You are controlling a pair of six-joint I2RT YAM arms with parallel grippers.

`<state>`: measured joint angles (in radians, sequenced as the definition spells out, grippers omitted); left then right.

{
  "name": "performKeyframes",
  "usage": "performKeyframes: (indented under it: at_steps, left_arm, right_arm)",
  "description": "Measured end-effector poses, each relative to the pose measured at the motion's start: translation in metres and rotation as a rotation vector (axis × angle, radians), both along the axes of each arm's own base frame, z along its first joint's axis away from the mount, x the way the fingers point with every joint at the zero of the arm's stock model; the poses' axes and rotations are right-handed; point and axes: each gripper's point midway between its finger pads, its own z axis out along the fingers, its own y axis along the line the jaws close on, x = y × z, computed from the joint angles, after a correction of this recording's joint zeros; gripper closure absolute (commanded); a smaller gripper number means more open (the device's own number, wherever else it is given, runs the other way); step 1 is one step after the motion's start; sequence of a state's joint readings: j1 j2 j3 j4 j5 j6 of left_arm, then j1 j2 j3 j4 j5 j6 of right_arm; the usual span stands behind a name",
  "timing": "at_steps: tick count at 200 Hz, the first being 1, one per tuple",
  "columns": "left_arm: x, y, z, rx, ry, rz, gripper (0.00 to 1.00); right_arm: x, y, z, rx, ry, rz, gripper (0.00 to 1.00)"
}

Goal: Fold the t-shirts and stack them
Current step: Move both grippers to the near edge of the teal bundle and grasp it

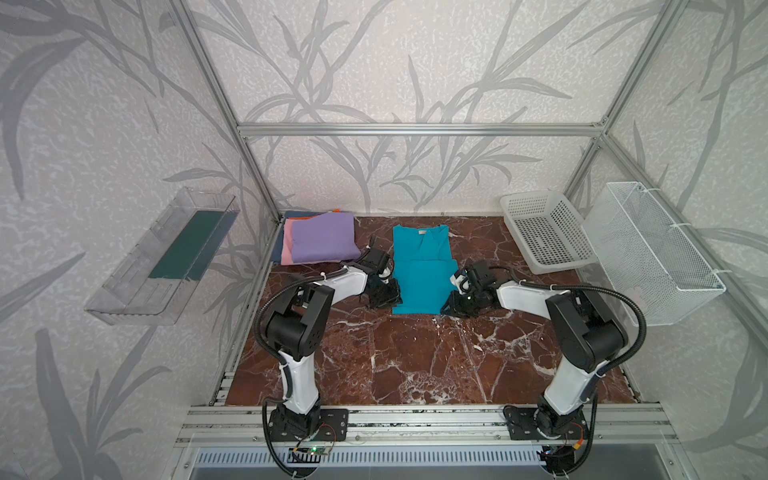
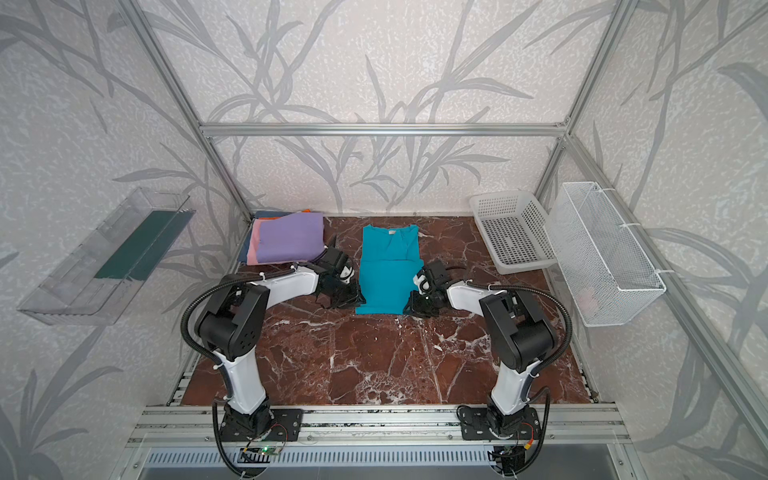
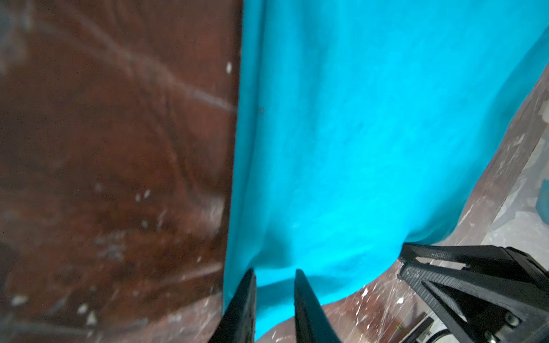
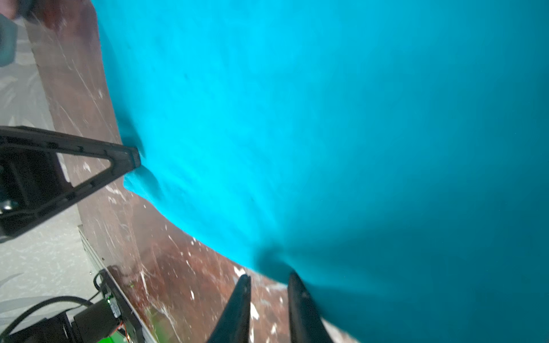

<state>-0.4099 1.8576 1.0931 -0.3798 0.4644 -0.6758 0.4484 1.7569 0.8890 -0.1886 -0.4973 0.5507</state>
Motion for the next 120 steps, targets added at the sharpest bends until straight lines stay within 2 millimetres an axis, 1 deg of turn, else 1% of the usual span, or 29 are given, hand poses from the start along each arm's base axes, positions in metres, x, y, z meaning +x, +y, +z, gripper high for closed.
performKeyframes:
  at_steps: [24, 36, 48, 56, 72, 85, 97, 110, 120]
  left_arm:
    - [-0.034, 0.012, 0.001, 0.026, 0.034, -0.007, 0.75]
    - [-0.048, 0.018, 0.002, 0.051, 0.053, -0.008, 0.74]
    - [-0.061, 0.021, 0.005, 0.076, 0.070, -0.017, 0.72]
    - [-0.067, 0.021, 0.010, 0.086, 0.074, -0.024, 0.68]
    - [-0.075, 0.023, 0.021, 0.102, 0.064, -0.034, 0.61]
    - [-0.080, 0.025, 0.031, 0.109, 0.054, -0.039, 0.53]
    - [-0.084, 0.028, 0.038, 0.117, 0.043, -0.037, 0.48]
    - [-0.087, 0.032, 0.043, 0.124, 0.033, -0.033, 0.45]
    - [-0.090, 0.035, 0.041, 0.132, 0.035, -0.030, 0.44]
  right_arm:
    - [-0.037, 0.003, 0.001, -0.044, 0.013, 0.055, 0.71]
    - [-0.058, 0.005, 0.002, -0.069, 0.032, 0.088, 0.71]
    - [-0.072, 0.008, 0.007, -0.079, 0.044, 0.112, 0.70]
    - [-0.079, 0.011, 0.016, -0.075, 0.039, 0.125, 0.68]
    - [-0.081, 0.009, 0.039, -0.062, -0.008, 0.119, 0.64]
    - [-0.077, 0.002, 0.057, -0.069, -0.061, 0.097, 0.61]
    - [-0.072, -0.004, 0.069, -0.074, -0.102, 0.077, 0.59]
    - [-0.065, -0.011, 0.074, -0.082, -0.116, 0.051, 0.54]
    - [-0.060, -0.019, 0.070, -0.092, -0.099, 0.029, 0.53]
